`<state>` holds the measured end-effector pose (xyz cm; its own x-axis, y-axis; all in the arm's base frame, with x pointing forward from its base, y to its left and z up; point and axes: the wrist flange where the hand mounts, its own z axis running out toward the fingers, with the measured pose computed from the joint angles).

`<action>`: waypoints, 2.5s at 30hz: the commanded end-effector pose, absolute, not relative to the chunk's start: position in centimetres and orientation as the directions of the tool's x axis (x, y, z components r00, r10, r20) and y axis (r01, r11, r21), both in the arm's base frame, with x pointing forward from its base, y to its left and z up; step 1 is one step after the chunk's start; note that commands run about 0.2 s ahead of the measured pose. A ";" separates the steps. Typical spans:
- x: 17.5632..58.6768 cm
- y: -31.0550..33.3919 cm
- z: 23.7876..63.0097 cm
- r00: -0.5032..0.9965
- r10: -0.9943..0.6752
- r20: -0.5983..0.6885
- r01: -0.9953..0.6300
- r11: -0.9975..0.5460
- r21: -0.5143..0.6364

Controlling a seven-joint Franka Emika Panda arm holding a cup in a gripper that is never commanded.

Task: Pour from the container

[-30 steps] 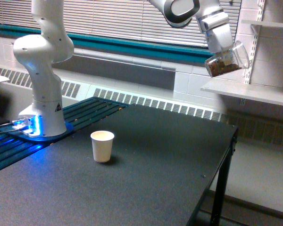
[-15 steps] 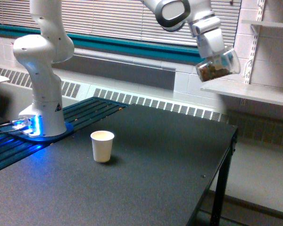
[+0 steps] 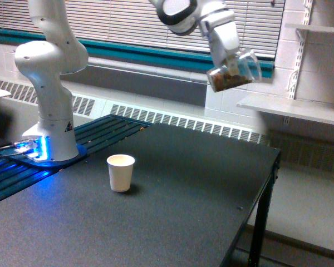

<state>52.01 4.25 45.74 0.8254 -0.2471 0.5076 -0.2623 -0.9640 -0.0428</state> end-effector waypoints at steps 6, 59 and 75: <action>48.6 1.1 44.8 0.787 -0.239 0.569 -0.292 -0.956 0.002; 30.6 -1.7 39.1 0.697 -0.451 0.557 -0.577 -0.815 0.062; 29.1 -2.1 39.5 0.705 -0.505 0.498 -0.618 -0.782 0.083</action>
<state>30.06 -2.29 40.79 0.6917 -0.4896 0.5309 -0.6103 -0.7893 0.0672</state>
